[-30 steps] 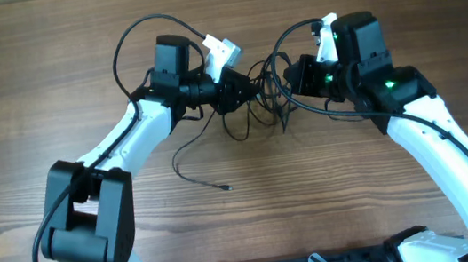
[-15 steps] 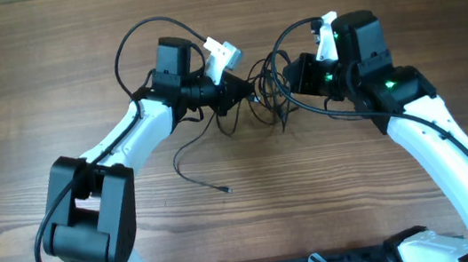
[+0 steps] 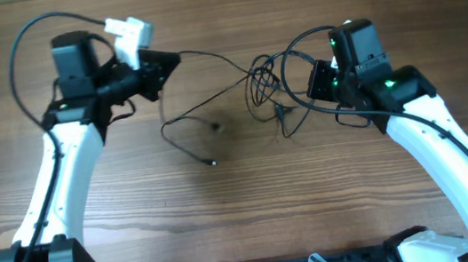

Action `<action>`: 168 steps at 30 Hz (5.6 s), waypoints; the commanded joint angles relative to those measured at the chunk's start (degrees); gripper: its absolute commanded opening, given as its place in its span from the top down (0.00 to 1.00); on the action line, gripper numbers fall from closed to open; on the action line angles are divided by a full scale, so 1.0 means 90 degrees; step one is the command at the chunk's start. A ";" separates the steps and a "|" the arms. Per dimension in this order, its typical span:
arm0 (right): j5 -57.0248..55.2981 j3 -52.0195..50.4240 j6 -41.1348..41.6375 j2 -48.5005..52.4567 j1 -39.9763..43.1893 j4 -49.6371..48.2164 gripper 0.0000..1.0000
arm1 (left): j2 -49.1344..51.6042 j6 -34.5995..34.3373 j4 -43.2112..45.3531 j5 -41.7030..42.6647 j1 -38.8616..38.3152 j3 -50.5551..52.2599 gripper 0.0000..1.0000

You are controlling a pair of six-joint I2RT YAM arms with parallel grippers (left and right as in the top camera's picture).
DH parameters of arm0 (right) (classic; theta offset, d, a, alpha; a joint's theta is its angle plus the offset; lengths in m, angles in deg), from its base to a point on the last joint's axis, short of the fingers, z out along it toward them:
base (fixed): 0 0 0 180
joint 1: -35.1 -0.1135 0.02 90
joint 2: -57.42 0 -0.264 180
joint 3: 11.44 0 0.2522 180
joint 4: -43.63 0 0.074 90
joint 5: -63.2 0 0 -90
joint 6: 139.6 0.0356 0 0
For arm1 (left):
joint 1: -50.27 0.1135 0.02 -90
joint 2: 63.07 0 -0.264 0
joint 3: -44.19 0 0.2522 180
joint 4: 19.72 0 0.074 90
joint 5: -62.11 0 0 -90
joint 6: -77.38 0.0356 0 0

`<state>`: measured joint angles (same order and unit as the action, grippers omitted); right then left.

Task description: Untangle cables

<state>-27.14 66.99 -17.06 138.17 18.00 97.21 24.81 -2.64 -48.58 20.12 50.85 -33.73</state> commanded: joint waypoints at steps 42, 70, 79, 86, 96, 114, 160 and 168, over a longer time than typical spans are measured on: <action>0.1664 0.0104 -0.1120 0.1552 0.0814 -0.1202 0.95 | -0.0998 -0.0658 -0.0597 0.0797 0.0367 -0.0078 0.64; 0.3434 0.0114 -0.0923 0.0889 0.0216 -0.1472 0.95 | 0.1957 0.0039 0.0425 -0.0231 -0.1812 -0.0075 0.65; 0.3334 0.0114 -0.0933 0.0457 0.0216 -0.1467 0.95 | 0.1989 0.0034 0.0420 -0.0228 -0.1834 -0.0075 0.65; 0.3339 0.0114 -0.0930 0.0457 0.0216 -0.1477 0.95 | 0.1989 0.0015 0.0430 -0.0197 -0.2035 -0.0075 0.64; 0.3385 0.0114 -0.0923 0.0454 0.0214 -0.1501 0.95 | 0.1989 0.0015 0.0729 0.0177 -0.2249 -0.0075 0.76; 0.3436 0.0114 -0.0765 0.0454 0.0211 -0.1712 0.95 | 0.1989 0.0209 0.0136 -0.0442 -0.2249 -0.0075 0.52; 0.4201 0.0114 -0.0661 0.0233 0.0168 -0.2025 0.95 | 0.2606 -0.0498 0.1940 0.1073 -0.2305 -0.0075 0.33; 0.4153 0.0114 -0.0622 0.0236 0.0170 -0.2040 0.96 | 0.2606 -0.0498 0.1940 0.0916 -0.2450 -0.0075 0.96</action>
<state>9.19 67.14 -23.03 141.89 19.90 79.22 47.63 -7.36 -31.14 27.97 28.81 -33.82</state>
